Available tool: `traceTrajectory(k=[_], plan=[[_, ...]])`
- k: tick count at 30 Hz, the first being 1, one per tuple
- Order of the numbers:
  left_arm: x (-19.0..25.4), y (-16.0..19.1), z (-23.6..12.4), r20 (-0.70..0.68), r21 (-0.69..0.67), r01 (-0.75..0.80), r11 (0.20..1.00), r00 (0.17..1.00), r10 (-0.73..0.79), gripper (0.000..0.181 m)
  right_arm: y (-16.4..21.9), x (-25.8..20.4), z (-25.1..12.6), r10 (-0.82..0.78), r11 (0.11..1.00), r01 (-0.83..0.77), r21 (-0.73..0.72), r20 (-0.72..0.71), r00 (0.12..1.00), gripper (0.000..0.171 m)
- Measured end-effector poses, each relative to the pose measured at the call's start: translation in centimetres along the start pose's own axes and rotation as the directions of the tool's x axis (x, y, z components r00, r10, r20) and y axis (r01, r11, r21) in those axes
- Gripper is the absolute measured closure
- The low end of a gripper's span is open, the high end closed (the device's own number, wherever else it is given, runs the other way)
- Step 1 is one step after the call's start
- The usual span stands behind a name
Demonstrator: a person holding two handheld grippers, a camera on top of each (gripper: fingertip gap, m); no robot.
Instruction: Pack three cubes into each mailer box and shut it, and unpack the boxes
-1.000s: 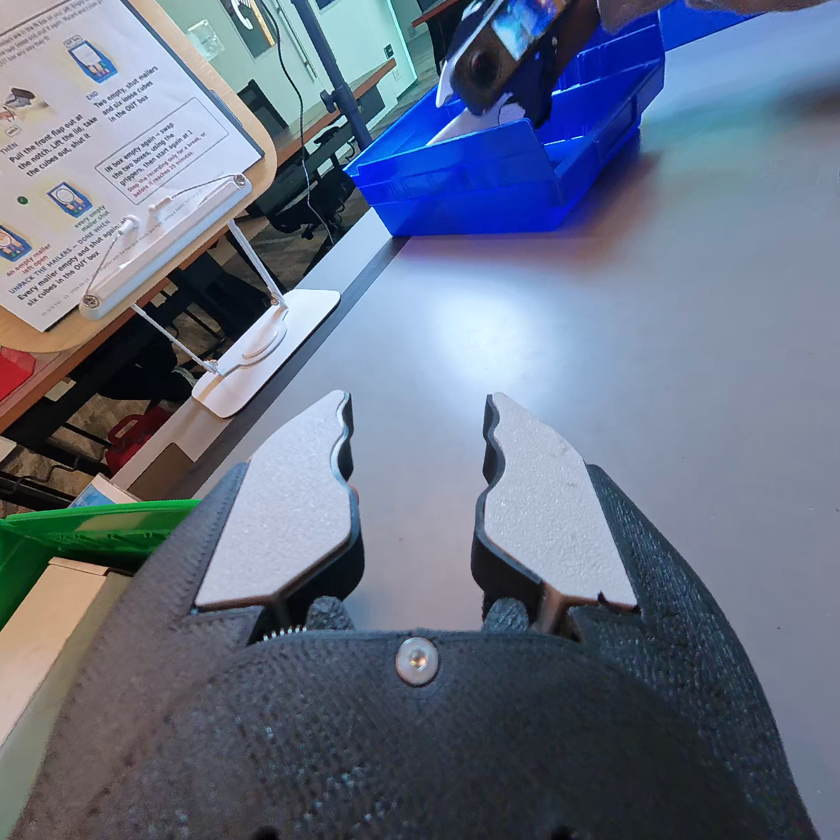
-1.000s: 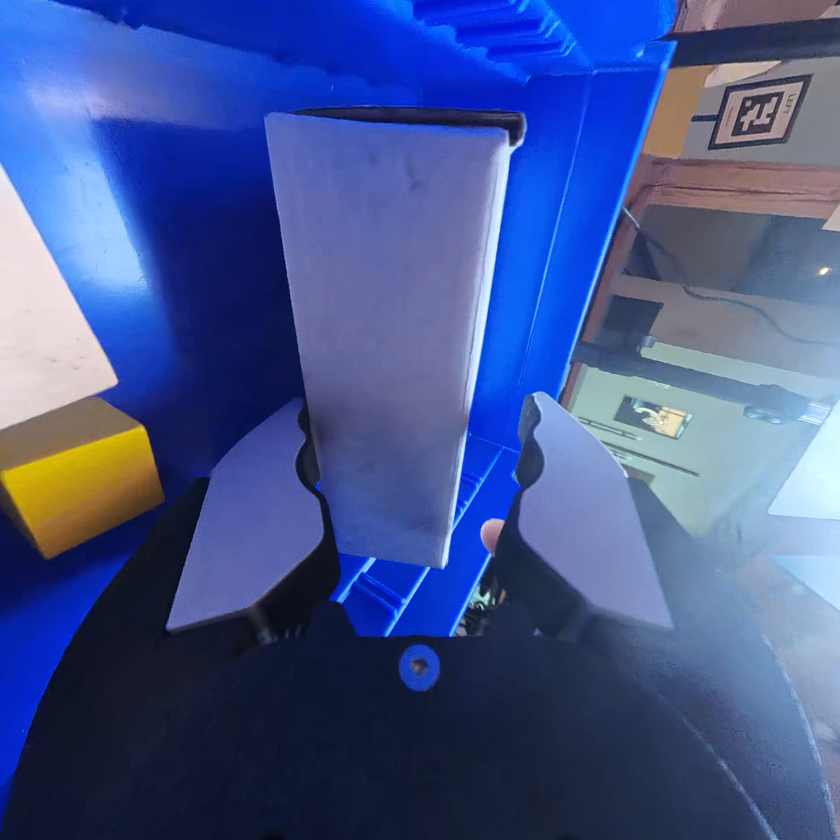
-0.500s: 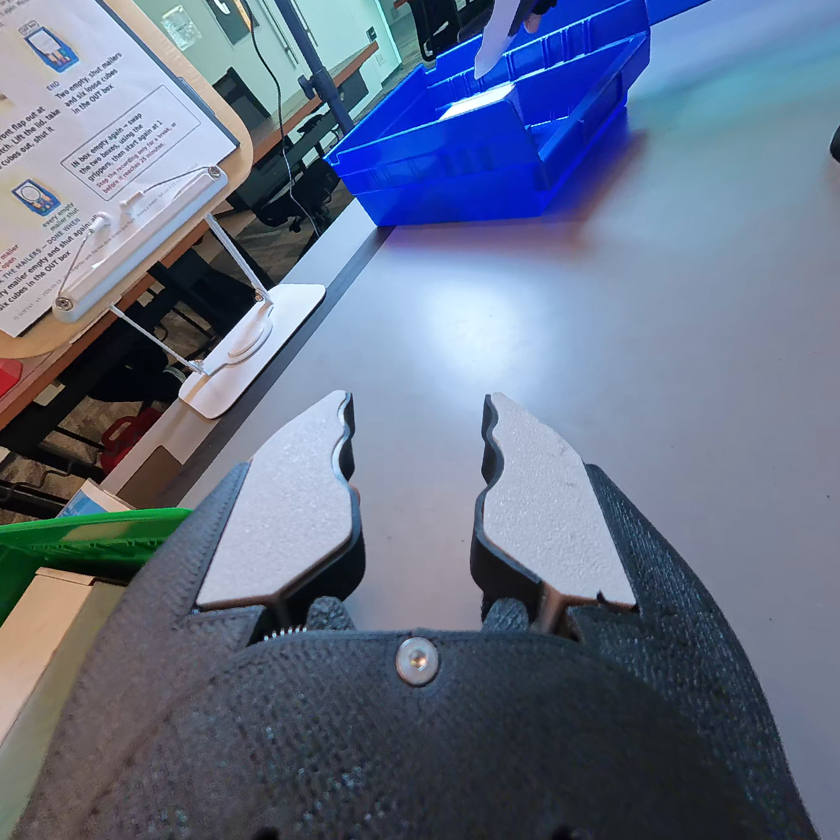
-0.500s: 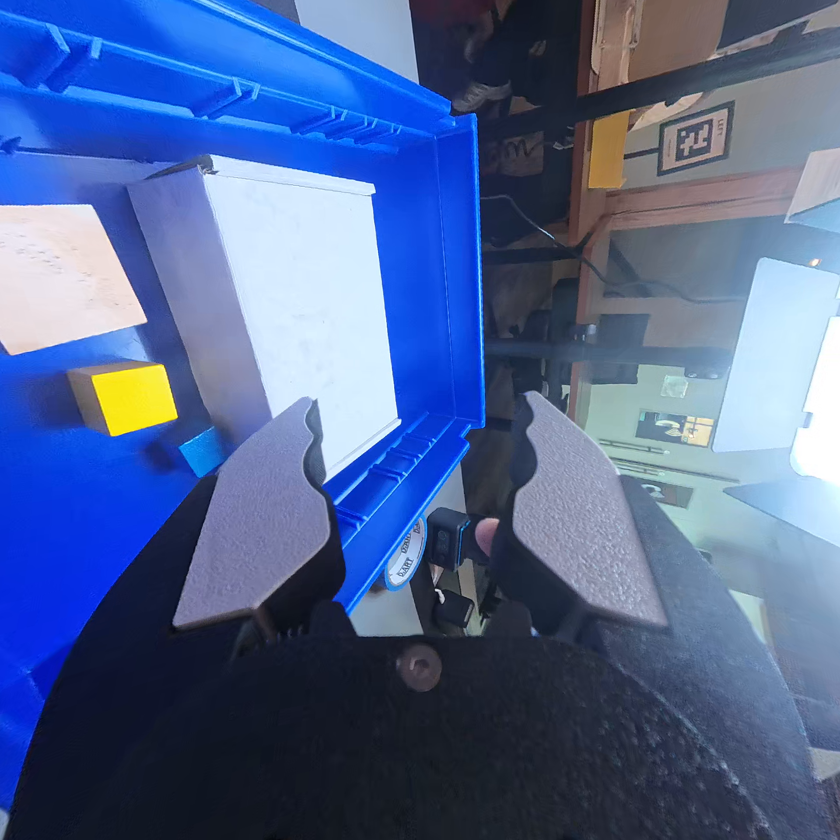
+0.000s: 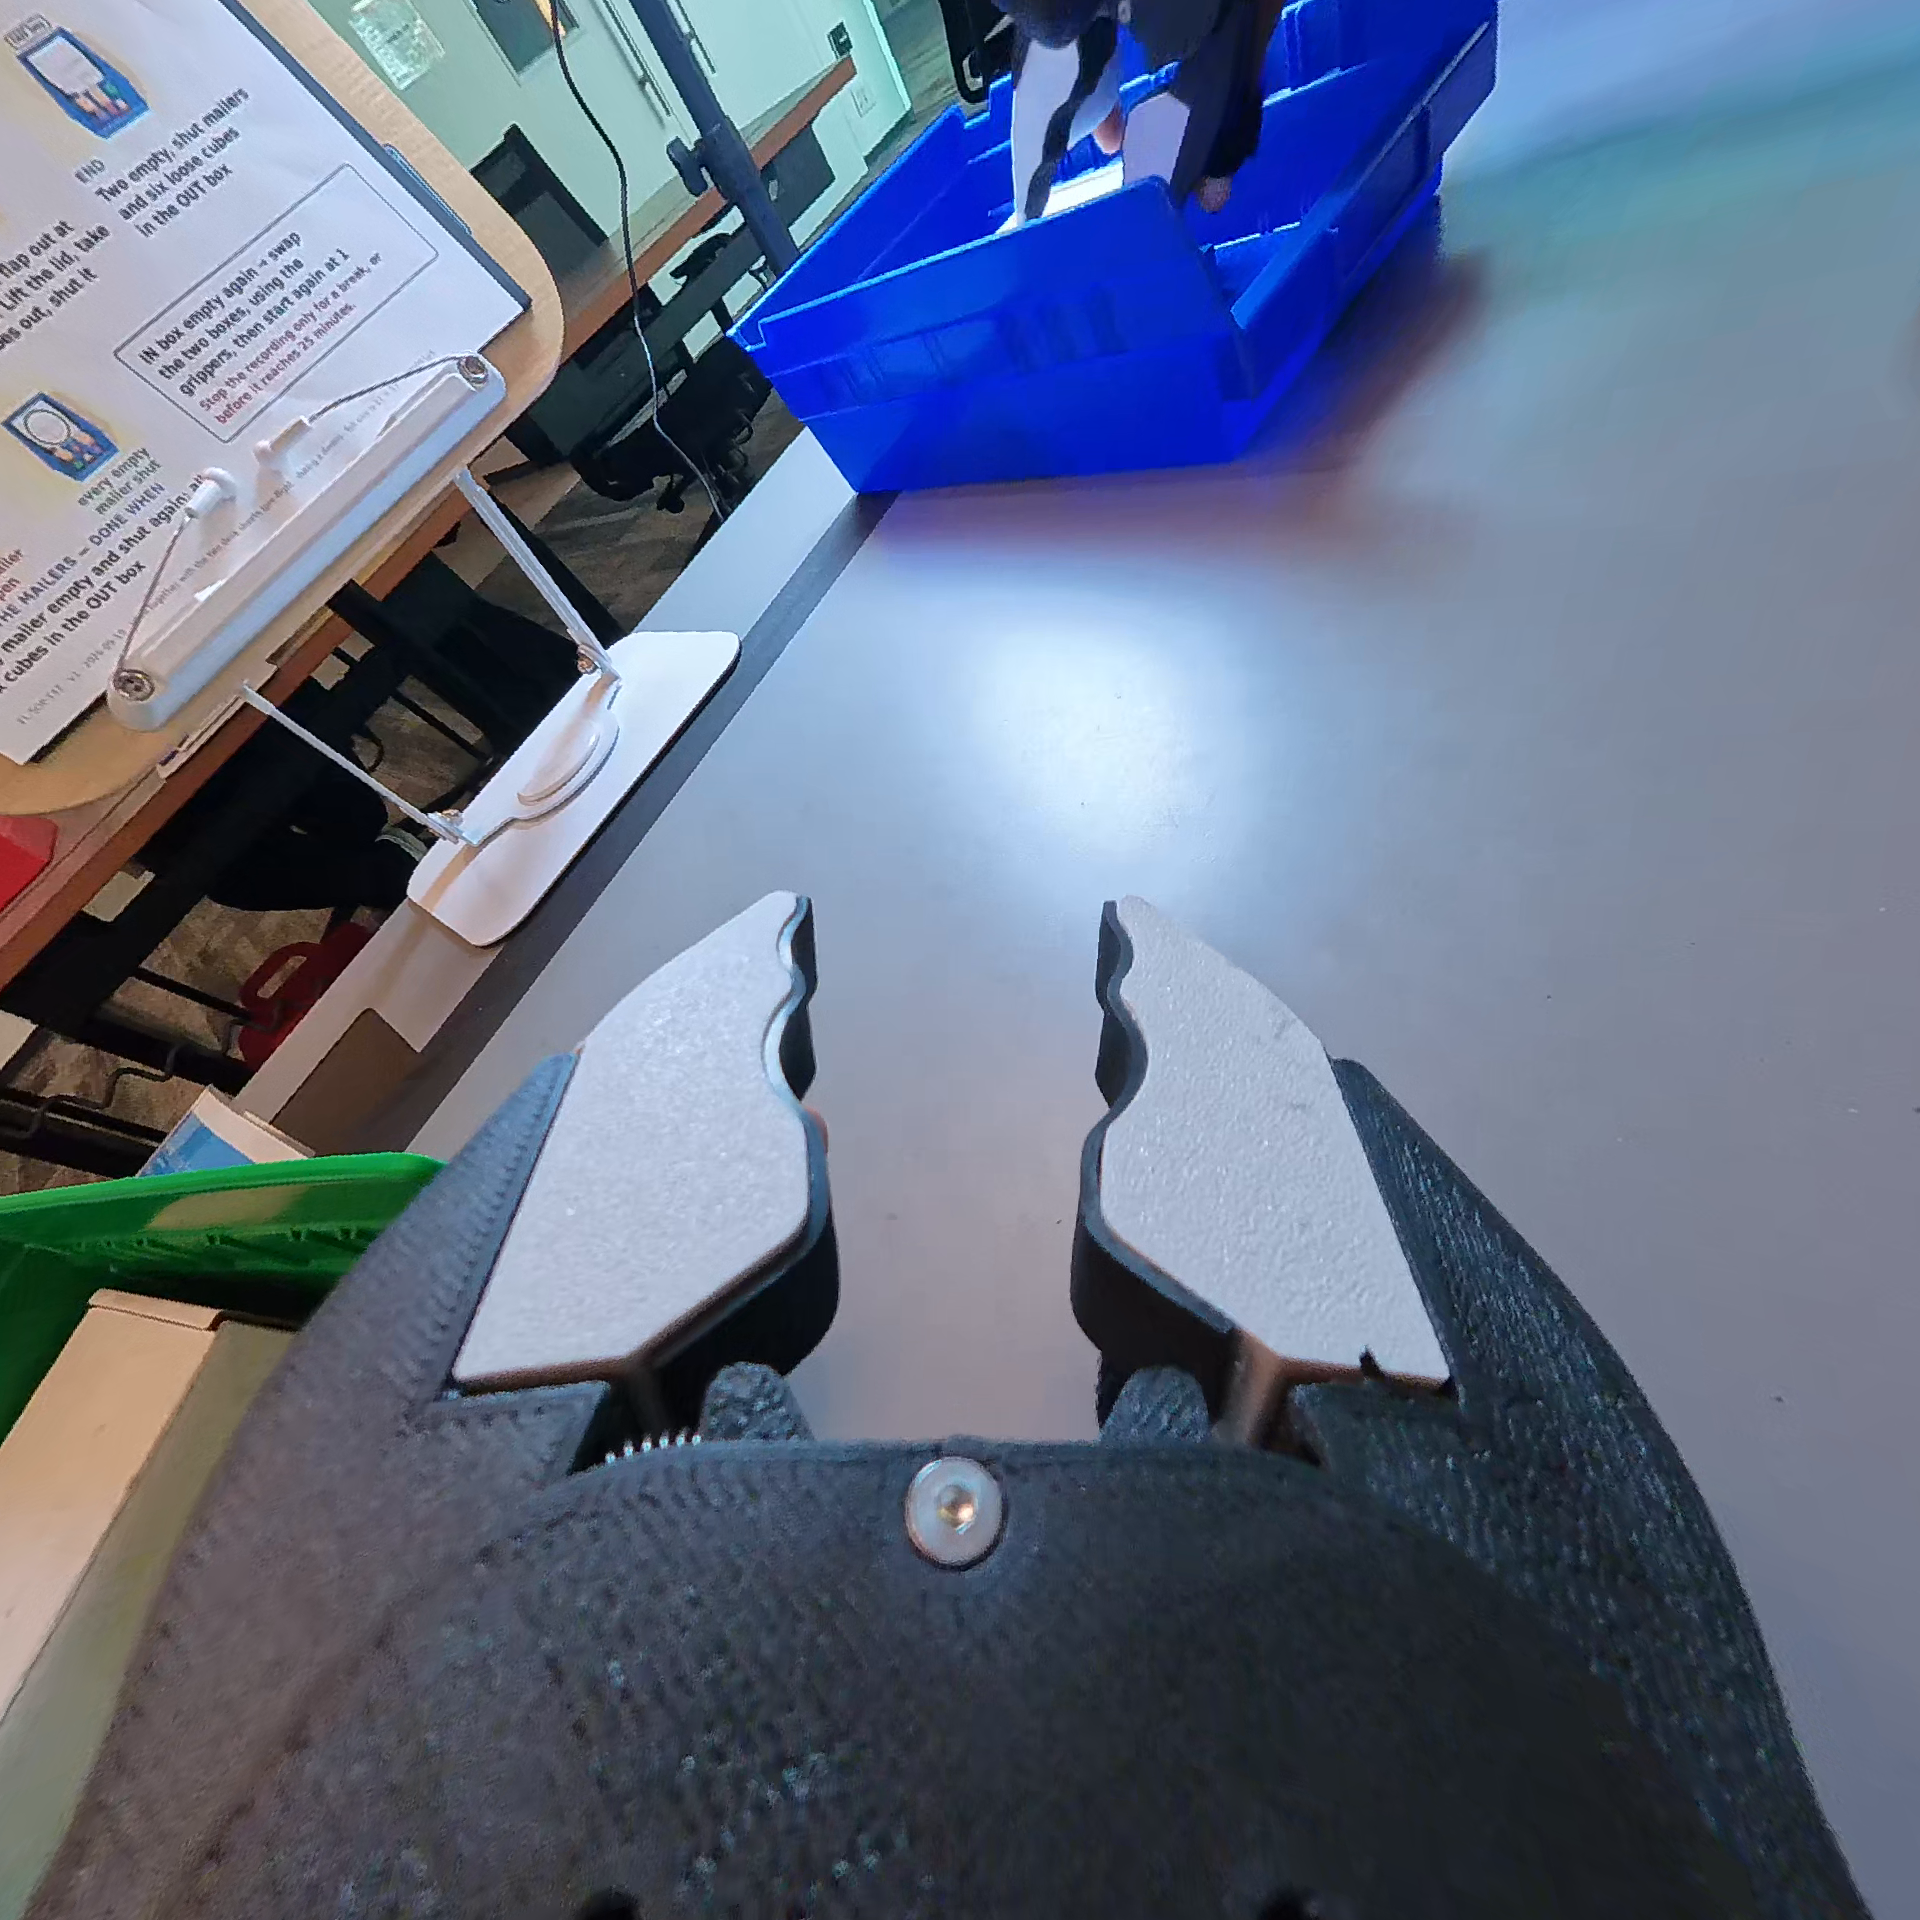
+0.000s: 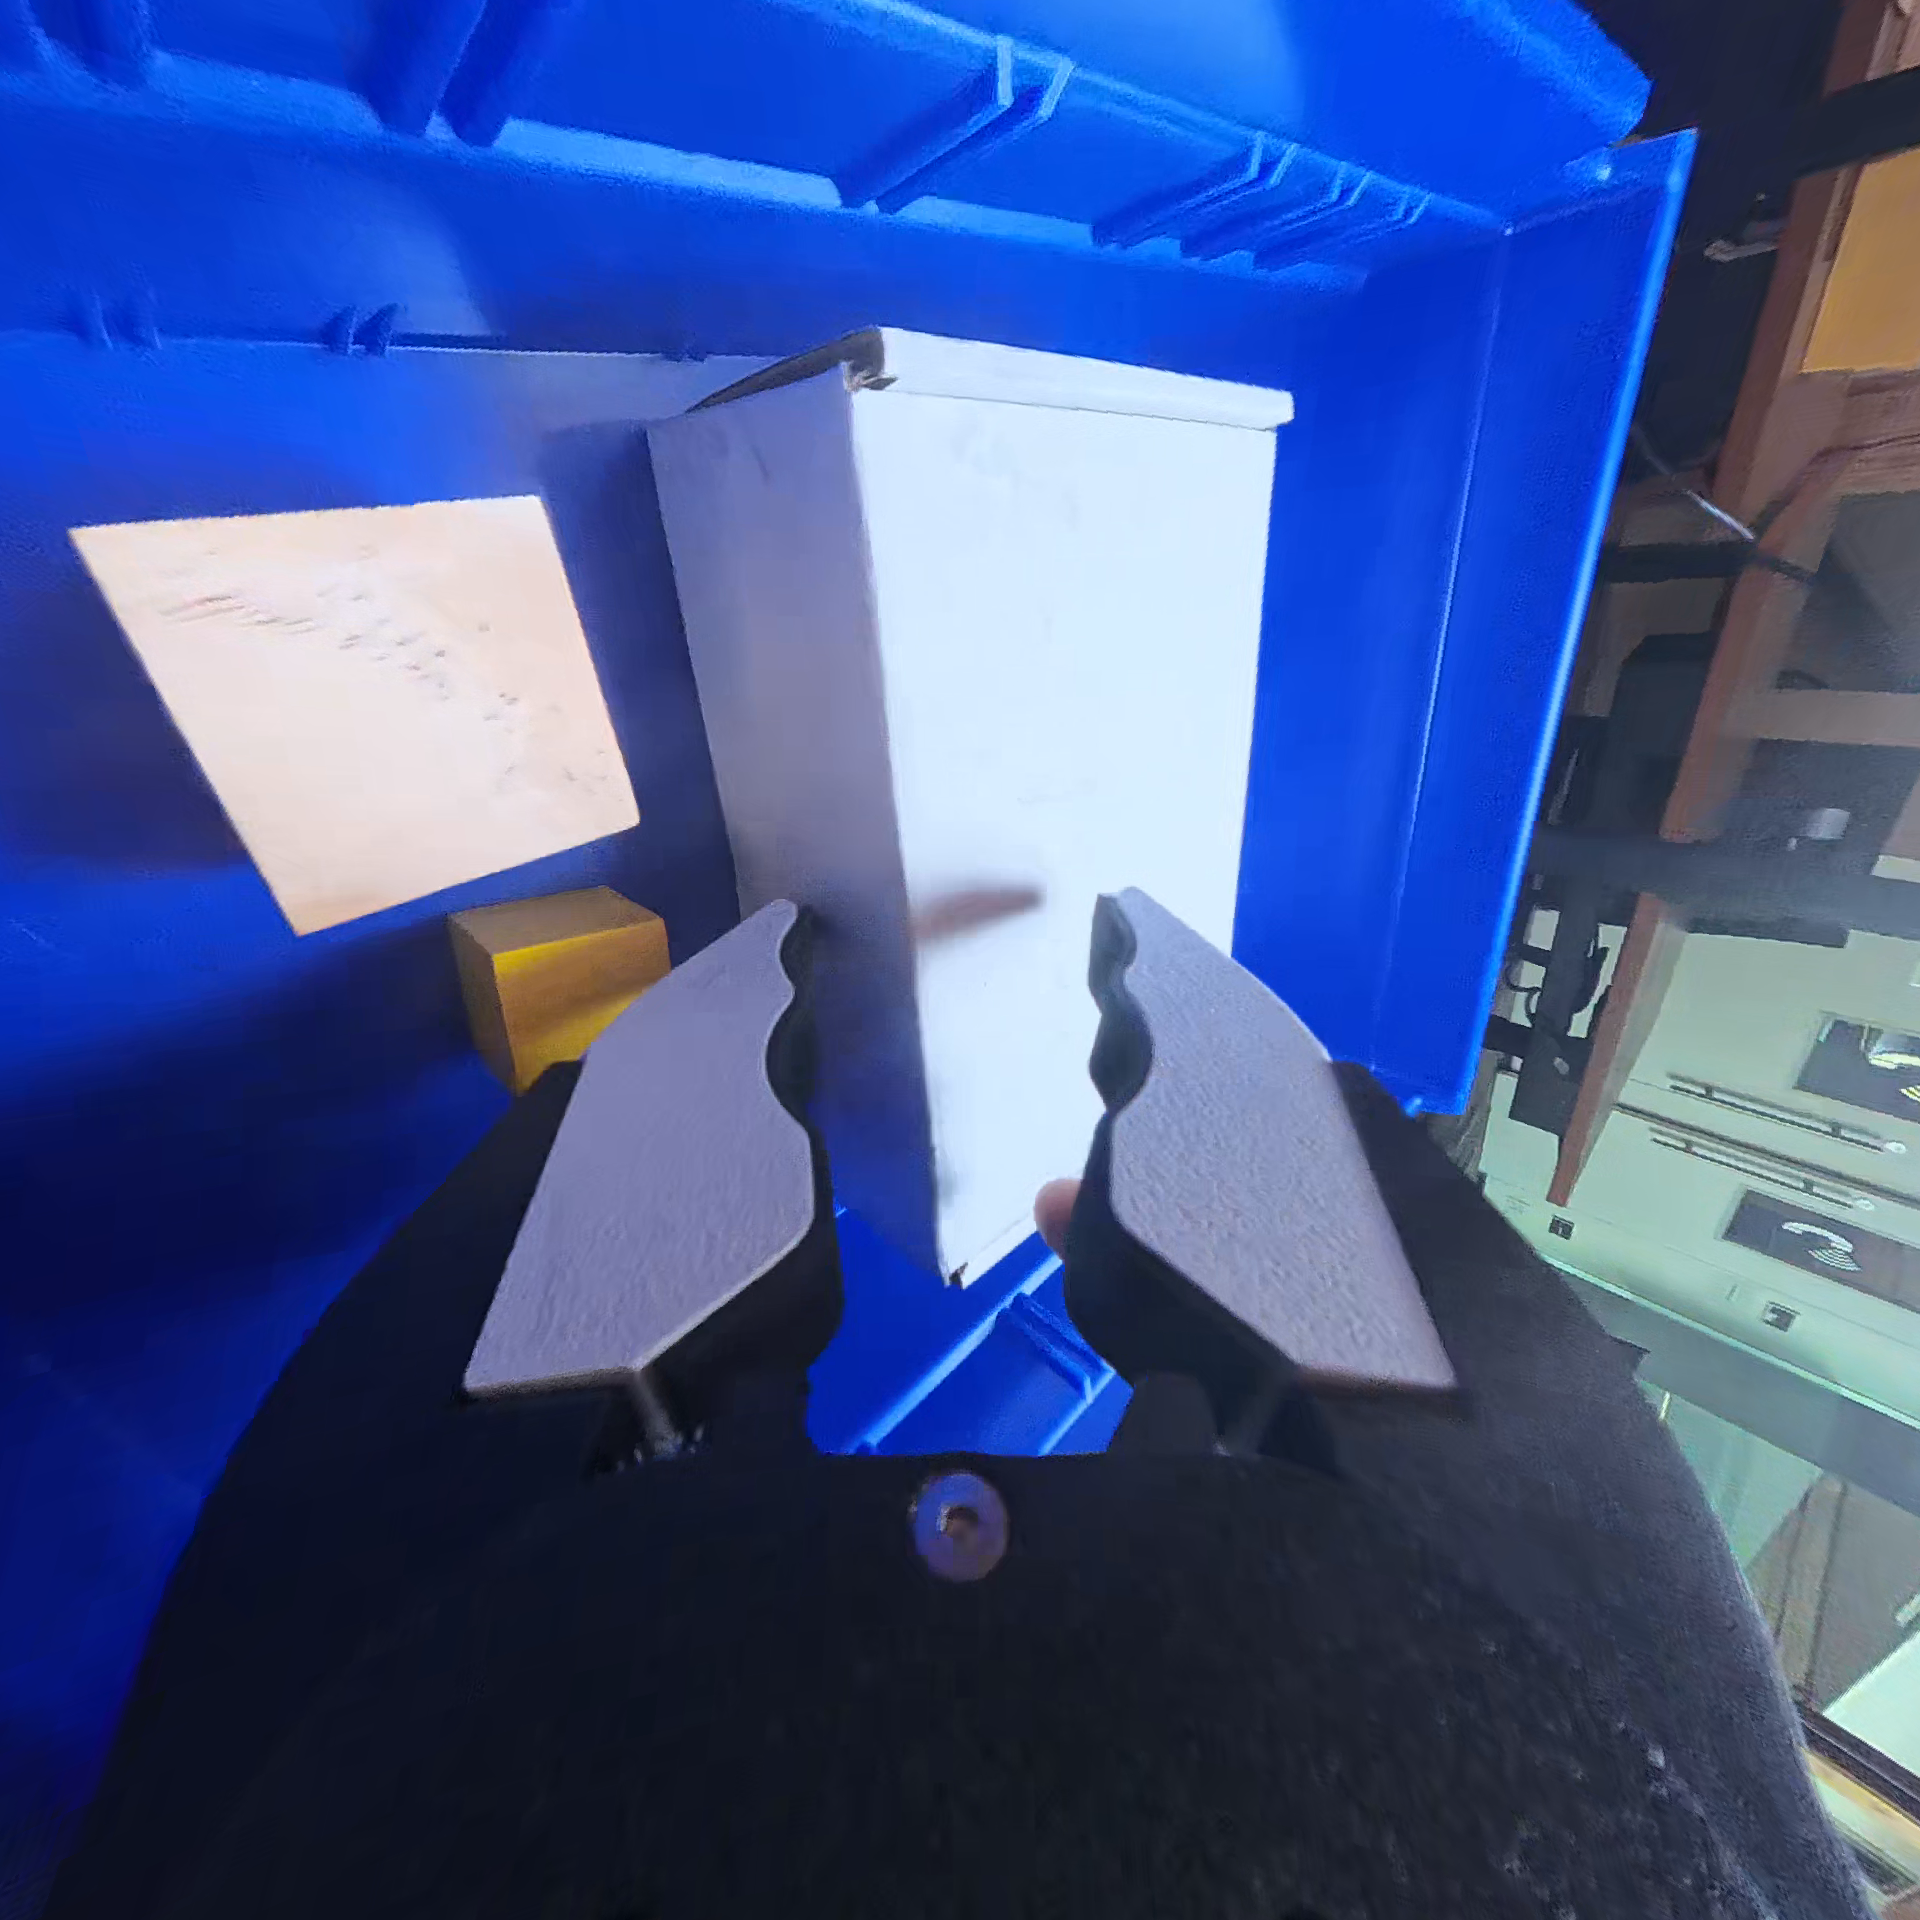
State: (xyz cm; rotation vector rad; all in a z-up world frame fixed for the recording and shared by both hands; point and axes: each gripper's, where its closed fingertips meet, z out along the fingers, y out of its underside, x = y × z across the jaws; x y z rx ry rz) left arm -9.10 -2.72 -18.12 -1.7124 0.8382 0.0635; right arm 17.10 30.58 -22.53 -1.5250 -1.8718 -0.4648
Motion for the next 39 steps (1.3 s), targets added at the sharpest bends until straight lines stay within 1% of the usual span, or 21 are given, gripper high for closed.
traceTrajectory(k=[2, 3, 7, 15, 18, 19, 21, 24, 27, 29, 31, 33, 35, 37, 39], plan=[[0.0, 0.1, 0.0, -0.003, -0.002, 0.001, 1.000, 1.000, -0.001, 0.130, 0.1, 0.5, 0.7, -0.026, 1.000, 0.026, -0.013, -0.022, 0.999, 0.136], [0.1, 0.1, 0.1, -0.005, -0.005, 0.001, 1.000, 1.000, -0.001, 0.130, 0.0, 0.7, 1.0, -0.047, 0.999, 0.047, -0.013, -0.036, 0.998, 0.138], [0.2, 0.4, 0.1, -0.009, -0.015, -0.007, 1.000, 1.000, 0.007, 0.131, 0.2, 1.7, 2.0, -0.114, 0.993, 0.110, -0.044, -0.085, 0.990, 0.139], [0.5, 0.7, 0.3, -0.021, -0.025, -0.011, 1.000, 1.000, 0.010, 0.132, -0.1, 1.9, 2.0, -0.095, 0.995, 0.091, -0.038, -0.100, 0.990, 0.139], [0.5, 0.7, 0.3, -0.021, -0.026, -0.015, 1.000, 1.000, 0.014, 0.132, -1.0, 2.0, 1.2, -0.005, 1.000, 0.007, 0.031, -0.085, 0.996, 0.128], [0.5, 0.6, 0.2, -0.021, -0.024, -0.014, 1.000, 1.000, 0.014, 0.132, -1.7, 2.3, 0.3, 0.059, 0.994, -0.051, 0.091, -0.081, 0.995, 0.126], [0.5, 0.5, 0.2, -0.023, -0.014, -0.007, 1.000, 1.000, 0.007, 0.132, -3.4, 3.6, -2.3, 0.195, 0.956, -0.175, 0.234, -0.066, 0.978, 0.123], [0.5, 0.4, 0.1, -0.044, -0.010, 0.017, 1.000, 0.999, -0.017, 0.130, -5.4, 5.1, -7.2, 0.334, 0.862, -0.299, 0.409, -0.015, 0.943, 0.114], [0.4, 0.2, -0.1, -0.051, -0.004, 0.050, 0.999, 0.997, -0.050, 0.128, -7.0, 5.3, -12.4, 0.414, 0.750, -0.368, 0.550, 0.043, 0.909, 0.106], [-0.1, -0.1, -0.4, -0.043, 0.010, 0.074, 0.997, 0.996, -0.073, 0.129, -7.9, 4.5, -15.6, 0.457, 0.658, -0.399, 0.639, 0.083, 0.886, 0.104], [-0.8, -0.5, -0.7, -0.036, 0.027, 0.119, 0.993, 0.992, -0.118, 0.129, -8.6, 3.6, -18.5, 0.512, 0.541, -0.430, 0.723, 0.122, 0.850, 0.103], [-1.8, -0.9, -1.1, -0.028, 0.057, 0.175, 0.983, 0.984, -0.174, 0.129, -8.8, 2.6, -21.0, 0.596, 0.384, -0.468, 0.796, 0.174, 0.784, 0.102], [-3.1, -1.2, -1.7, -0.013, 0.085, 0.233, 0.969, 0.973, -0.232, 0.130, -8.4, 1.6, -22.4, 0.694, 0.226, -0.510, 0.830, 0.230, 0.683, 0.101], [-4.7, -1.4, -2.3, 0.006, 0.120, 0.303, 0.945, 0.952, -0.306, 0.130, -7.8, -0.1, -22.7, 0.761, 0.120, -0.547, 0.829, 0.277, 0.586, 0.101], [-6.5, -1.4, -3.1, 0.027, 0.160, 0.371, 0.915, 0.925, -0.379, 0.131, -7.4, -1.9, -22.2, 0.813, 0.059, -0.594, 0.802, 0.307, 0.495, 0.100]])
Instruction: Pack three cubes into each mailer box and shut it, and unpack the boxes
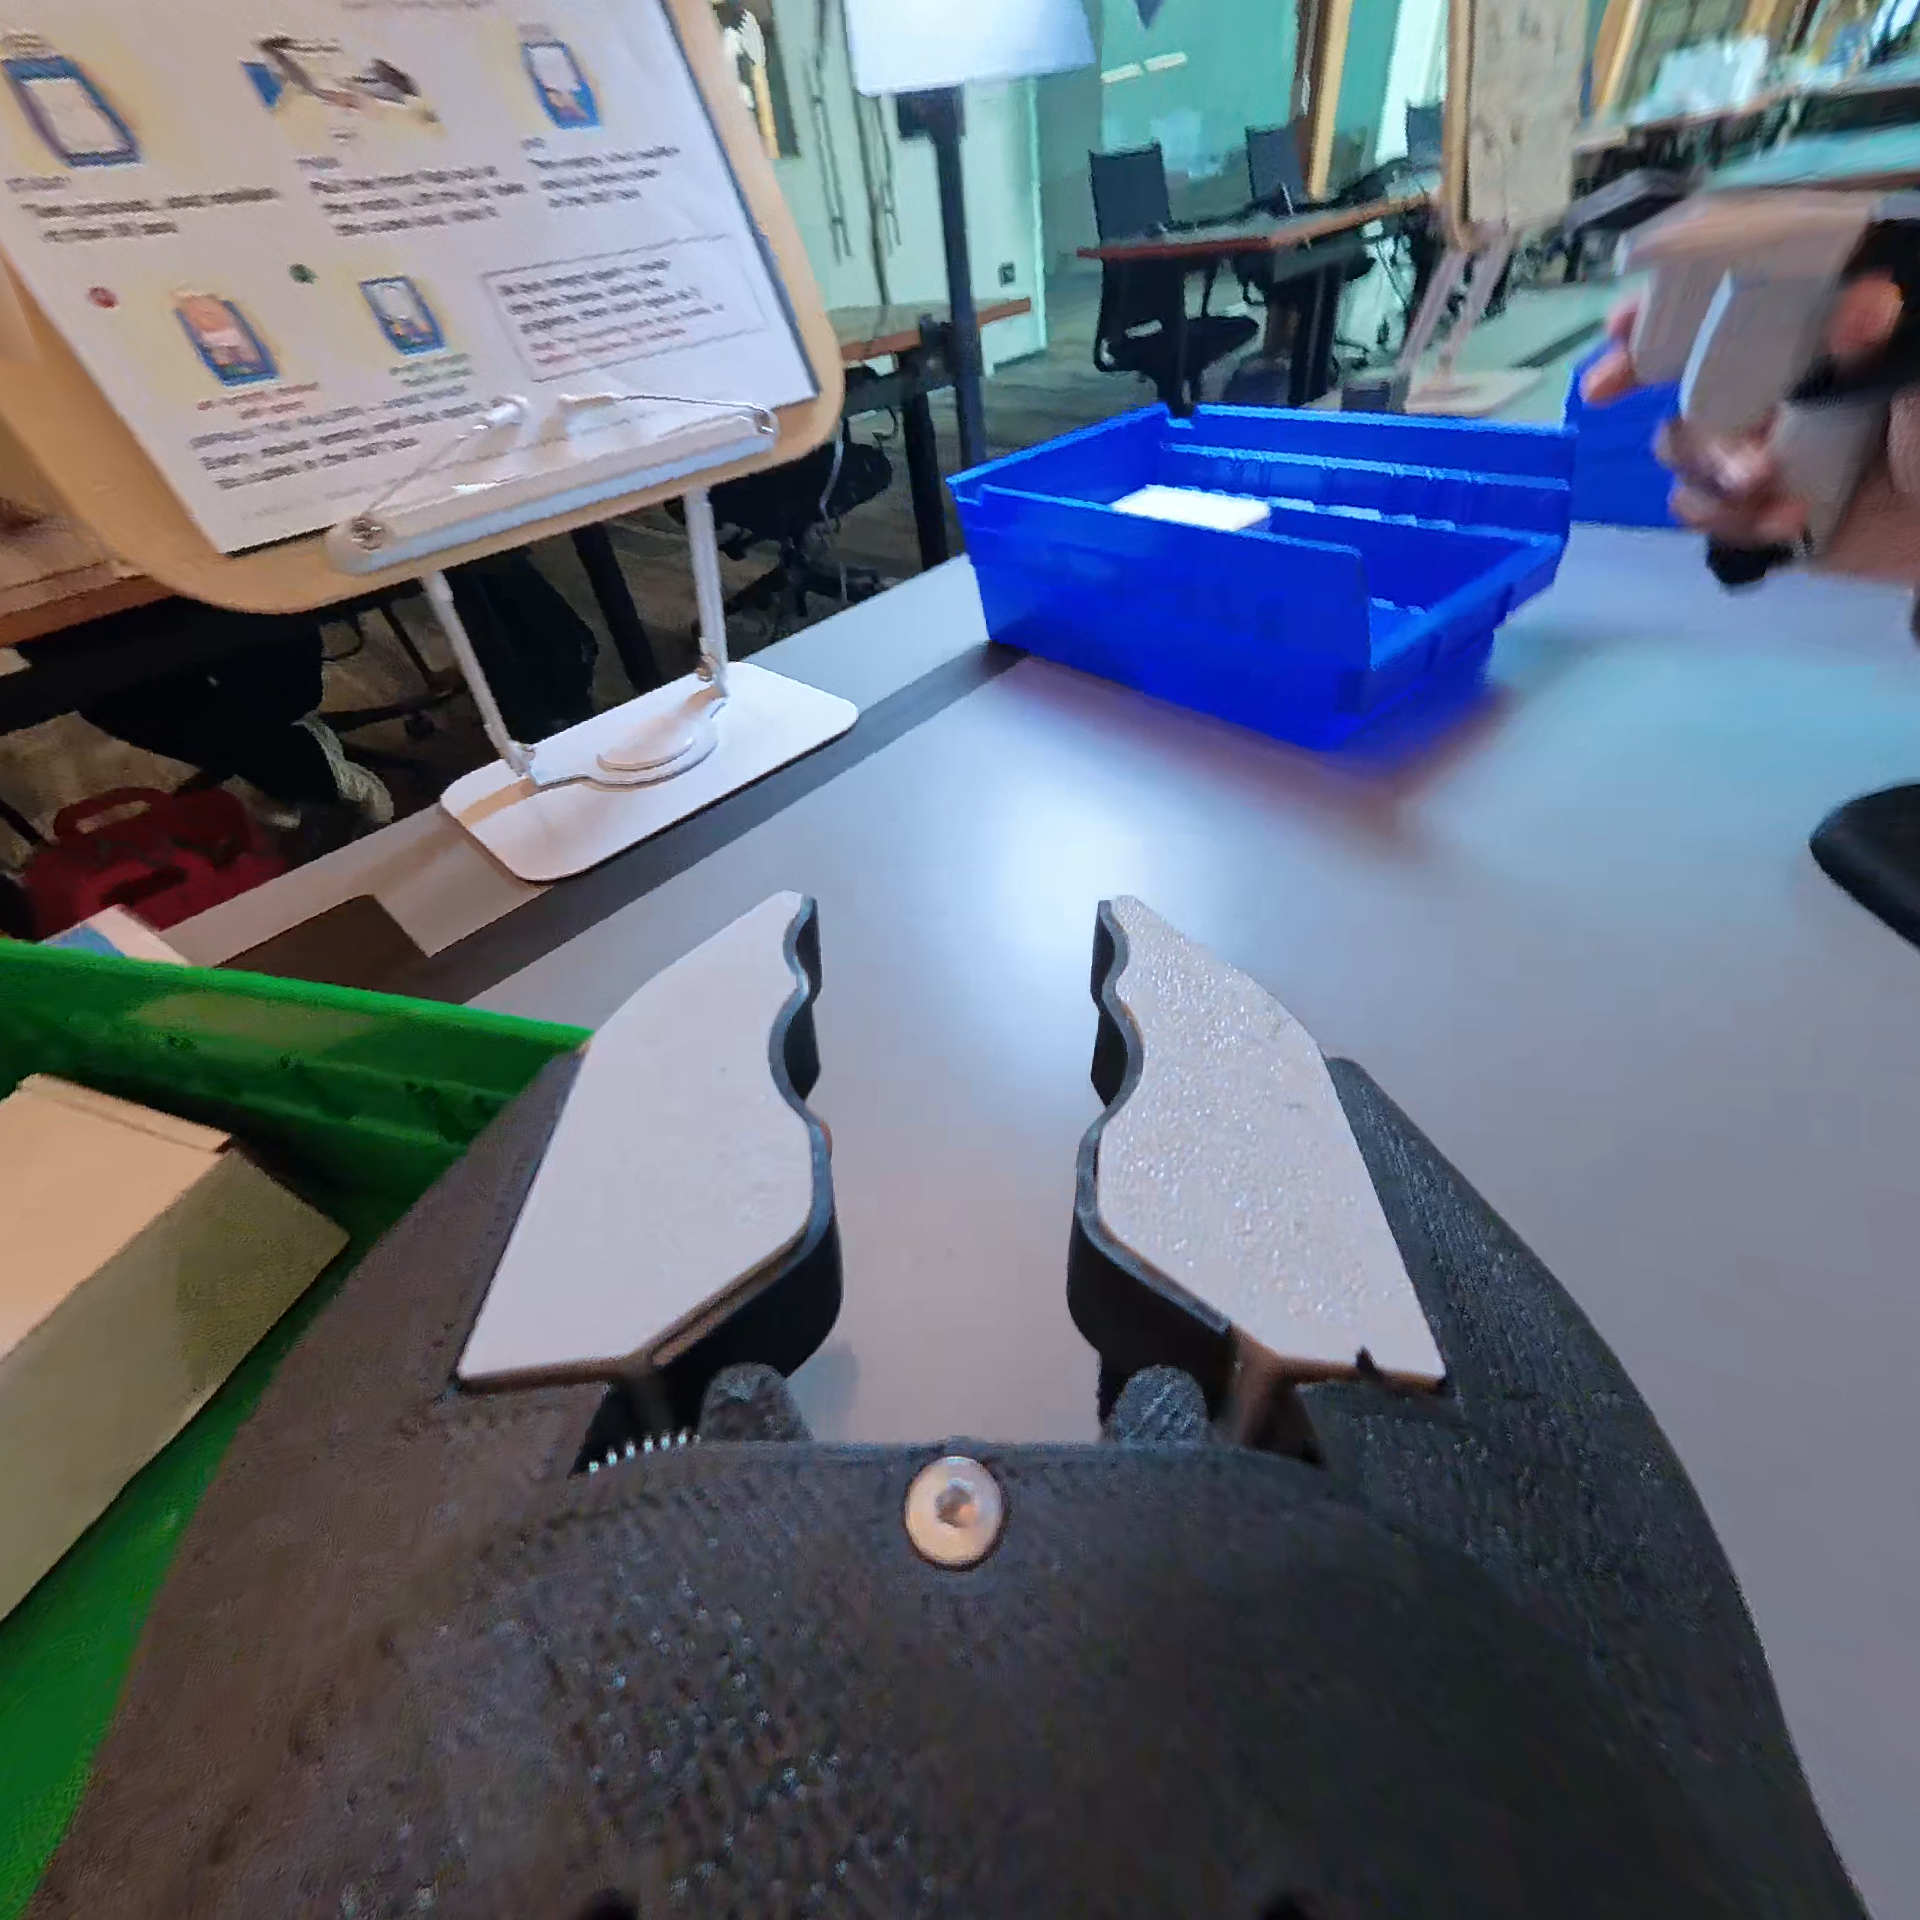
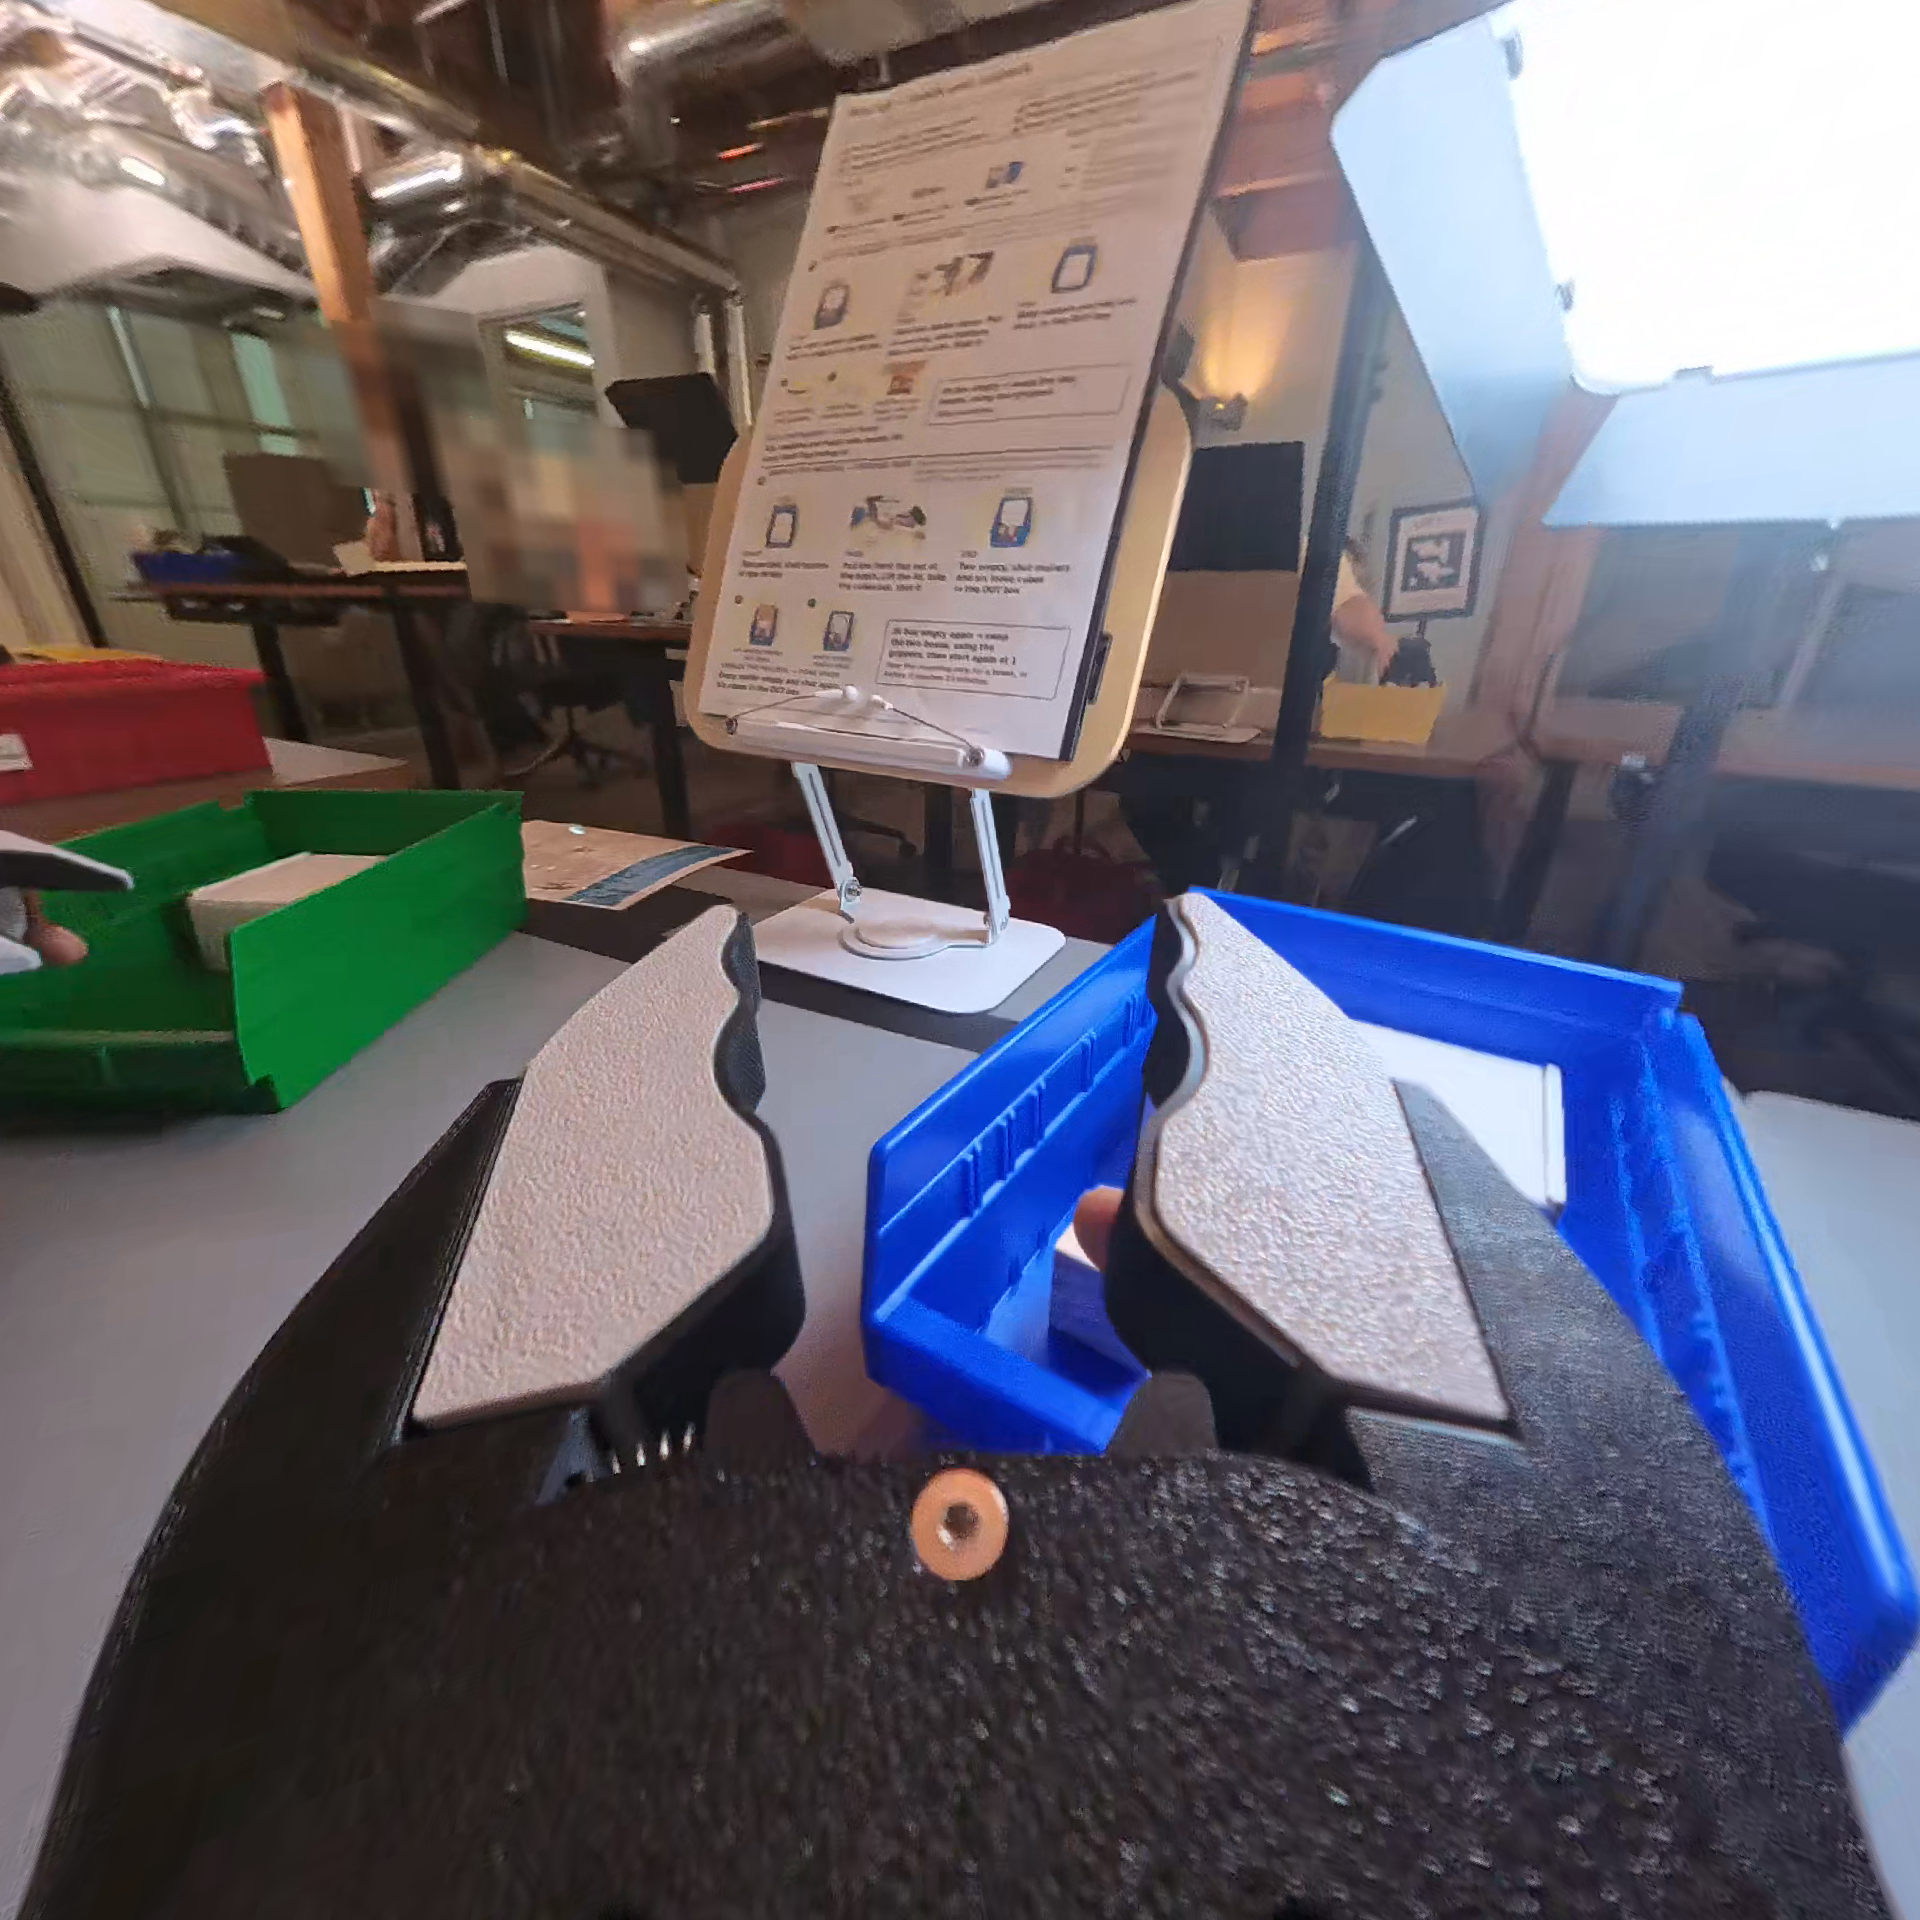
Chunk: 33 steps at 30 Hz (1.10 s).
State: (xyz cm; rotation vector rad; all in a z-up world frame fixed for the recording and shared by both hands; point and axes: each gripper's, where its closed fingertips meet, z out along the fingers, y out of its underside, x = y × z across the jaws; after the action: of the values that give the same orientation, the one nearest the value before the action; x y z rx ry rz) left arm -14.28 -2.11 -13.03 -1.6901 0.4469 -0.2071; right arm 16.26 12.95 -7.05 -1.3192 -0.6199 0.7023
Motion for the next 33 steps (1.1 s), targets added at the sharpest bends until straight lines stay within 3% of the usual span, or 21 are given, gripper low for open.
traceTrajectory(k=[5, 10, 13, 16, 19, 23, 27, 33], plan=[[-4.4, -0.6, -1.7, 0.134, 0.075, 0.088, 0.993, 0.986, -0.097, 0.131, 3.7, -1.0, -1.3, 0.015, 0.999, -0.017, -0.031, -0.088, 0.996, 0.102], [-9.3, -2.3, -4.2, 0.246, 0.120, 0.126, 0.985, 0.957, -0.153, 0.128, 3.5, -1.5, -1.1, -0.029, 0.999, 0.026, -0.029, -0.087, 0.996, 0.102], [-14.0, -3.1, -5.3, 0.348, -0.001, 0.050, 0.999, 0.936, -0.046, 0.118, 3.8, -1.7, -0.8, -0.053, 0.998, 0.050, -0.039, -0.076, 0.996, 0.102], [-19.1, -2.7, -5.7, 0.434, -0.233, -0.104, 0.967, 0.879, 0.199, 0.118, 3.9, -1.9, -1.0, -0.070, 0.997, 0.067, -0.043, -0.070, 0.995, 0.102], [-21.9, 0.1, -4.6, 0.344, -0.499, -0.179, 0.848, 0.857, 0.384, 0.116, 4.1, -1.9, -1.2, -0.096, 0.994, 0.093, -0.051, -0.068, 0.993, 0.103], [-23.2, 5.1, -2.4, 0.134, -0.717, -0.222, 0.661, 0.886, 0.443, 0.108, 4.2, -1.6, -1.2, -0.069, 0.996, 0.066, -0.052, -0.059, 0.996, 0.103], [-24.8, 9.8, -1.5, -0.034, -0.858, -0.204, 0.472, 0.939, 0.343, 0.086, 4.8, -2.0, -1.1, -0.071, 0.995, 0.069, -0.068, -0.029, 0.997, 0.103], [-27.0, 12.7, -0.5, -0.128, -0.923, -0.174, 0.343, 0.980, 0.151, 0.069, 5.0, -3.0, -1.0, -0.113, 0.992, 0.114, -0.058, 0.028, 0.993, 0.101]])
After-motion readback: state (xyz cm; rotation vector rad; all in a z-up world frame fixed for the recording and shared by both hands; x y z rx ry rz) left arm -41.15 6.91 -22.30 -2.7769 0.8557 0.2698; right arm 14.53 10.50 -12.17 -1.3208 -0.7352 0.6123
